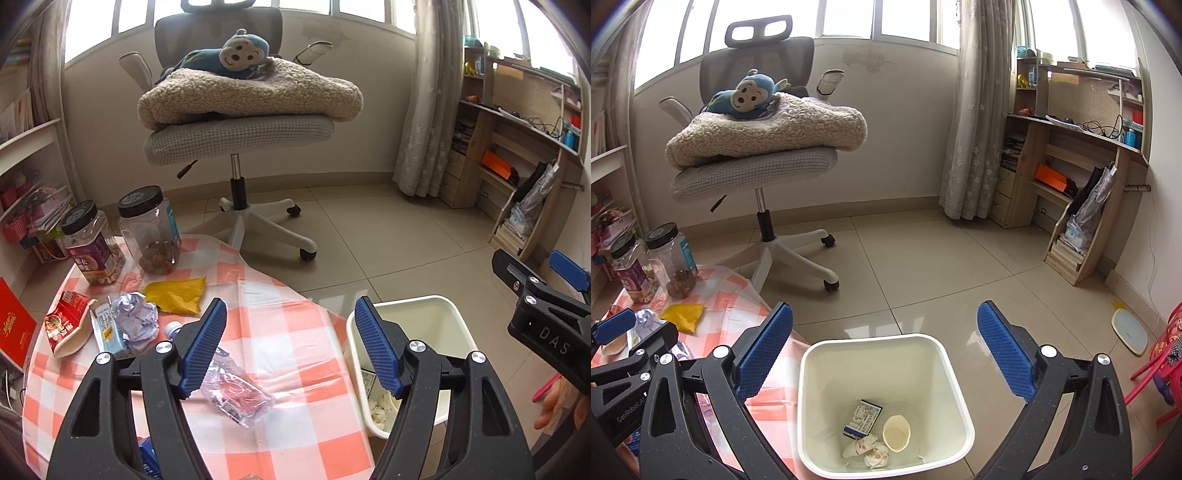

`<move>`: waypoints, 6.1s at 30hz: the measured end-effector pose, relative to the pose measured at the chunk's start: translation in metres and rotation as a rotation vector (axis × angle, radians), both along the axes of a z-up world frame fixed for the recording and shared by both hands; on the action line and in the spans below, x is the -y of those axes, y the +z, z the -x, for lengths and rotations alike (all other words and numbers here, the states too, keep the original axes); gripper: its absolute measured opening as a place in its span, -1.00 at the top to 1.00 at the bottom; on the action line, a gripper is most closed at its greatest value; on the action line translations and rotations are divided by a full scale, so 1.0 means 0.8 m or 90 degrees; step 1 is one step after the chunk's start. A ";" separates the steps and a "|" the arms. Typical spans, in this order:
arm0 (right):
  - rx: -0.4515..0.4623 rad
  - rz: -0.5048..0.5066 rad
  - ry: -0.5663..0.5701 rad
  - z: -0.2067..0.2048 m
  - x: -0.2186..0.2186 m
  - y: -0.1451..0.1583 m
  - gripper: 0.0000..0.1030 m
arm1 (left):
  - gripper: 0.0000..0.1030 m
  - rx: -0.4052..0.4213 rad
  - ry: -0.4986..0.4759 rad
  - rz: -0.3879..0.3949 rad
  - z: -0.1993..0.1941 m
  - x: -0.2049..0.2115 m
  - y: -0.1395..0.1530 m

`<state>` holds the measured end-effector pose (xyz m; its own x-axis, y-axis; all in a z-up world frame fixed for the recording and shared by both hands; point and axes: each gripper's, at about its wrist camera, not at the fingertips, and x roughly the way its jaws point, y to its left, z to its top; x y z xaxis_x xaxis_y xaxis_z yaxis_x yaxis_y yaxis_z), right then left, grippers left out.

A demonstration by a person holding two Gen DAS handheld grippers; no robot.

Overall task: Collect trash
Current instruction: 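Open the left tool over the bin to drop the stained tissue, then grasp the crumpled white paper ball with the left tool, then grasp the clear plastic water bottle with the right tool, then carry the bottle into the bin with the right tool while the left tool holds the paper ball, then open the right tool to drop the bottle while the left tool drops the paper ball into the bin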

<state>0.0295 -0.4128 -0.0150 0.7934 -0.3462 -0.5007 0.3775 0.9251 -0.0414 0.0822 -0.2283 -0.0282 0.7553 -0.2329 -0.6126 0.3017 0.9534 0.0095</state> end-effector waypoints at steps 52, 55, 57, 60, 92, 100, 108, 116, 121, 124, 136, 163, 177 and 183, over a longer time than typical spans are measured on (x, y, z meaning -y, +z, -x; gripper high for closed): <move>-0.409 -0.073 0.430 -0.204 -0.307 -0.194 -0.86 | 0.65 -0.125 0.117 0.039 -0.145 -0.311 -0.036; -0.421 -0.076 0.425 -0.209 -0.315 -0.203 -0.86 | 0.65 -0.110 0.137 0.053 -0.122 -0.334 -0.020; -0.429 -0.073 0.419 -0.211 -0.319 -0.210 -0.84 | 0.65 -0.110 0.155 0.066 -0.109 -0.349 -0.017; -0.443 -0.083 0.414 -0.216 -0.324 -0.217 -0.30 | 0.65 -0.122 0.177 0.089 -0.095 -0.368 -0.019; -0.006 -0.094 0.430 -0.131 -0.330 -0.013 -0.25 | 0.64 -0.019 0.195 0.061 -0.047 -0.328 0.005; 0.015 -0.074 0.397 -0.117 -0.305 0.000 -0.25 | 0.64 -0.007 0.158 0.064 -0.040 -0.288 0.012; 0.017 -0.086 0.352 -0.111 -0.265 0.003 -0.25 | 0.64 -0.001 0.118 0.058 -0.033 -0.247 0.012; 0.016 -0.085 0.298 -0.097 -0.215 0.003 -0.25 | 0.64 -0.001 0.078 0.060 -0.030 -0.203 0.011; 0.013 -0.086 0.260 -0.087 -0.177 0.002 -0.25 | 0.64 -0.001 0.049 0.055 -0.028 -0.172 0.010; 0.011 -0.088 0.231 -0.081 -0.151 0.002 -0.25 | 0.64 -0.001 0.032 0.053 -0.025 -0.153 0.010; -0.012 -0.122 0.102 -0.049 -0.029 -0.011 -0.28 | 0.64 -0.010 -0.041 0.051 -0.015 -0.070 0.009; 0.022 -0.140 -0.128 0.018 0.136 -0.012 -0.86 | 0.23 -0.115 -0.182 0.120 -0.006 0.131 -0.014; 0.027 -0.064 -0.102 0.021 0.101 -0.002 -0.86 | -0.02 -0.035 -0.135 0.070 0.011 0.104 0.002; 0.009 -0.022 -0.046 0.012 0.056 -0.005 -0.86 | -0.12 -0.016 -0.093 0.056 0.011 0.067 0.004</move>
<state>0.0198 -0.4580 -0.0190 0.7738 -0.3856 -0.5025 0.4434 0.8963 -0.0049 0.0730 -0.2818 -0.0249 0.6941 -0.3934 -0.6029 0.4369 0.8958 -0.0816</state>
